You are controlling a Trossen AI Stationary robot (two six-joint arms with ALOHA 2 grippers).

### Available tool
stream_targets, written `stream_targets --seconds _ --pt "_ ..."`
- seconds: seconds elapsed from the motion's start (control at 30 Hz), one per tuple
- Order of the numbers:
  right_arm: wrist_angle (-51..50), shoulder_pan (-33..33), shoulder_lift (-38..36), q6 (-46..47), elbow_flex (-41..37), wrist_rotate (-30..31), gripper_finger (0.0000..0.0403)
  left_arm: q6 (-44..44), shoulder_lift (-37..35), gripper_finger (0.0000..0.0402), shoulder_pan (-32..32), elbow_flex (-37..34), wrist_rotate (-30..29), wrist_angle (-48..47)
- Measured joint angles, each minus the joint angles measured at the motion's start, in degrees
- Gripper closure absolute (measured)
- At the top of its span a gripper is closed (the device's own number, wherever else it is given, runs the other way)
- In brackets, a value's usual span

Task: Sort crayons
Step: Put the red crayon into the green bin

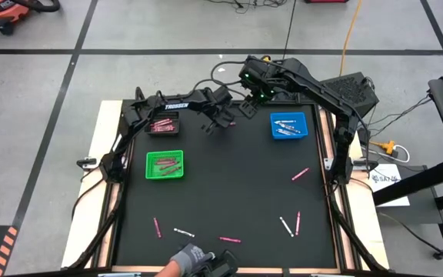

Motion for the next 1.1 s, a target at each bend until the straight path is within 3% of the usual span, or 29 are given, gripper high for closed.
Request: stream_targets --seconds 1.1 --pt "-0.1 0.0 0.0 0.0 0.0 0.0 0.0245 -19.5 0.0 0.0332 -0.4 0.1 -1.4 -3.0"
